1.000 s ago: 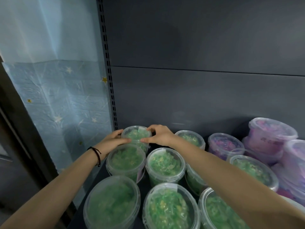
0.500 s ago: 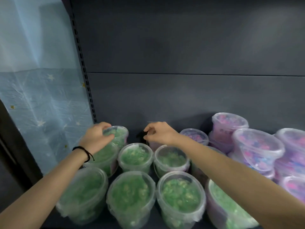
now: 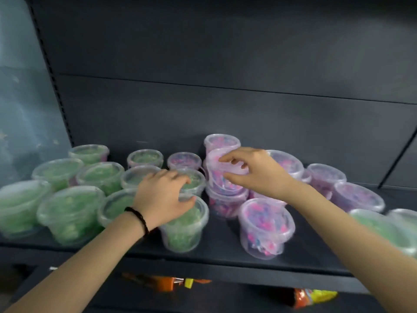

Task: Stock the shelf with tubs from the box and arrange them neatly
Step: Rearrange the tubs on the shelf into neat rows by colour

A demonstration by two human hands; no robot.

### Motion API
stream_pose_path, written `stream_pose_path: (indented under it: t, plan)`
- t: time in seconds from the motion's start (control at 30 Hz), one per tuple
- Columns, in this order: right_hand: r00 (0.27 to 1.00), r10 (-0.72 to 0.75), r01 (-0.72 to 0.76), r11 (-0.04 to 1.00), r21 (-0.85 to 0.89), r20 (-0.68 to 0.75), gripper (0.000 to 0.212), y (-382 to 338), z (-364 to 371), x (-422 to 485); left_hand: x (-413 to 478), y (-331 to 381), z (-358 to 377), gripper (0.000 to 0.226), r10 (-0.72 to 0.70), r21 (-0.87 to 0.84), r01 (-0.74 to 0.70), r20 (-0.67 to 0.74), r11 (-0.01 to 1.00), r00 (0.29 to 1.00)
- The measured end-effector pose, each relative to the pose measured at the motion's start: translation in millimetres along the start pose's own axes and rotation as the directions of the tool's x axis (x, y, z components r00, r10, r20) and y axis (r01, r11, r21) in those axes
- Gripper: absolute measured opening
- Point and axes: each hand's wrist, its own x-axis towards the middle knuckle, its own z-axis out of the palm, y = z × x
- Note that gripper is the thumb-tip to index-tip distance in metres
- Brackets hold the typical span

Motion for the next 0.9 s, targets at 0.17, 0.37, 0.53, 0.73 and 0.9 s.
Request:
stream_pose_path:
  t: [0.17,0.37,0.53,0.73,0.9]
  plan:
    - [0.992,0.113,-0.116,0.992,-0.047,-0.059,0.041,61.8,-47.4,-69.7,-5.0,61.5,5.9,0.077,0.004,-0.118,0.0,0.028,0.993,1.0]
    - [0.893,0.45,-0.448,0.887,-0.112,-0.008,0.059,133.3,-80.3,-140.1,-13.9,118.0,31.7,0.089,0.037,-0.302,-0.007,0.094,0.953,0.995]
    - [0.727,0.658,-0.553,0.729,-0.403,0.194,0.071,156.0,-78.3,-169.6,-5.1,142.8,48.3,0.087,0.029,-0.469,0.086,0.231,0.879,0.972]
    - [0.848,0.499,-0.453,0.857,-0.245,0.178,0.051,156.5,-64.6,-169.1,-4.3,145.1,55.1,0.078,0.02,-0.598,0.152,0.271,0.787,0.962]
    - [0.941,0.29,-0.291,0.956,-0.02,0.176,0.044,146.4,-48.2,-153.2,-5.9,145.7,56.4,0.072,-0.011,-0.656,0.214,0.299,0.723,0.954]
